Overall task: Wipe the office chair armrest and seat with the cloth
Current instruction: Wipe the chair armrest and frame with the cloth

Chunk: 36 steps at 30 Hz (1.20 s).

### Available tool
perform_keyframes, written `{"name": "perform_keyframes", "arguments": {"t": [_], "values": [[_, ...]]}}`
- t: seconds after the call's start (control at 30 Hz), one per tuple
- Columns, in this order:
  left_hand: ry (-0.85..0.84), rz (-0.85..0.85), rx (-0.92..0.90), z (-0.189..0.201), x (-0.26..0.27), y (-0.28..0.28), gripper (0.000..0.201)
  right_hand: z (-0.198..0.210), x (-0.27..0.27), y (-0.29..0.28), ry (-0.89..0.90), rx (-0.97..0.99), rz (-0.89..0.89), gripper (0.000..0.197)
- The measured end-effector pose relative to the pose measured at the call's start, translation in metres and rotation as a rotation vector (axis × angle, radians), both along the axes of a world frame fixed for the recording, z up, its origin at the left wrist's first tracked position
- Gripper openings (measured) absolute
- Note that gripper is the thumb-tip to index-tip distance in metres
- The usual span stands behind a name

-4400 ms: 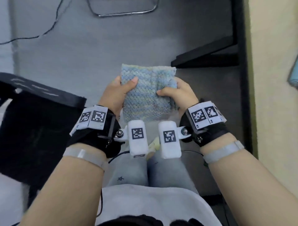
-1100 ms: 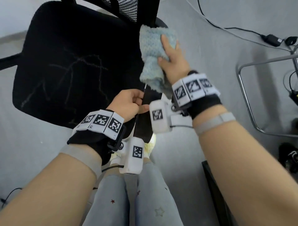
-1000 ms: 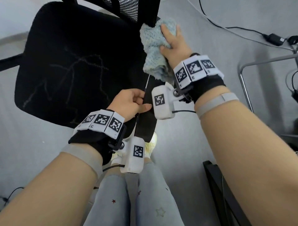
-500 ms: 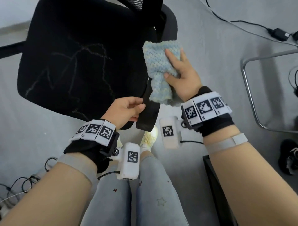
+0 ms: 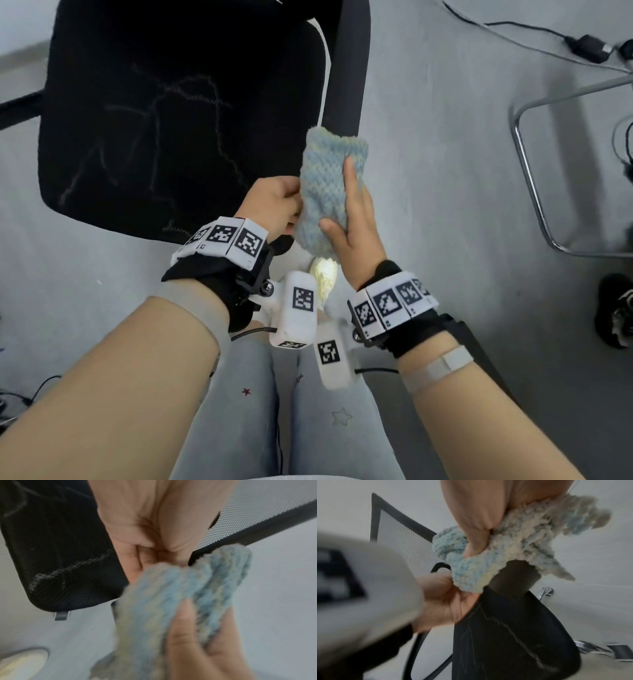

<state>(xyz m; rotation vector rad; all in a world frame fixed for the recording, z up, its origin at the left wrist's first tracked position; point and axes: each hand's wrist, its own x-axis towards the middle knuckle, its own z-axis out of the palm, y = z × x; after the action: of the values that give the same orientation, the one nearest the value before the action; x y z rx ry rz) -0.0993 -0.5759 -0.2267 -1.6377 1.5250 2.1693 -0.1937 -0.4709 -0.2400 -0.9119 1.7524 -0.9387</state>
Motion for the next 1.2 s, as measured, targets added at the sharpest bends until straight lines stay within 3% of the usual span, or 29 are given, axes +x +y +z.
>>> {"name": "perform_keyframes", "arguments": {"t": [0.17,0.23,0.3,0.4,0.47,0.57,0.7,0.83,1.03,1.13,1.2], "values": [[0.017,0.062,0.009,0.0,0.0,0.004,0.028,-0.001,0.013,0.018,0.162,0.083,0.098,0.088],[0.022,0.074,0.021,0.0,-0.001,0.005,0.024,-0.001,0.007,0.023,0.137,0.088,0.089,0.084],[0.025,0.079,0.04,0.002,-0.002,0.005,0.017,-0.004,-0.003,0.031,0.009,0.085,-0.135,0.073],[0.045,0.096,0.06,0.006,-0.002,0.006,0.013,-0.007,-0.023,0.047,-0.144,-0.022,-0.649,0.065],[0.044,0.092,0.067,0.008,-0.002,0.005,0.012,-0.003,-0.034,0.049,-0.191,-0.108,-0.727,0.069],[0.043,0.09,0.077,0.008,-0.002,0.005,0.014,0.006,-0.034,0.033,-0.19,-0.191,-0.537,0.069],[0.04,0.065,0.09,0.008,0.0,0.004,0.014,0.014,0.0,0.0,0.093,-0.033,-0.178,0.072],[0.038,0.021,0.115,0.007,0.002,0.001,0.012,0.014,0.004,-0.01,0.174,0.137,-0.097,0.068],[-0.032,-0.079,0.114,0.01,-0.002,-0.007,0.015,0.025,-0.034,-0.027,0.273,0.126,-0.242,0.05],[-0.051,-0.086,0.062,0.014,-0.011,-0.012,0.003,0.032,-0.042,-0.053,0.357,0.146,-0.045,0.052],[-0.078,-0.093,-0.003,0.013,-0.017,-0.015,0.012,0.032,-0.046,-0.071,0.444,0.243,0.094,0.052]]}}
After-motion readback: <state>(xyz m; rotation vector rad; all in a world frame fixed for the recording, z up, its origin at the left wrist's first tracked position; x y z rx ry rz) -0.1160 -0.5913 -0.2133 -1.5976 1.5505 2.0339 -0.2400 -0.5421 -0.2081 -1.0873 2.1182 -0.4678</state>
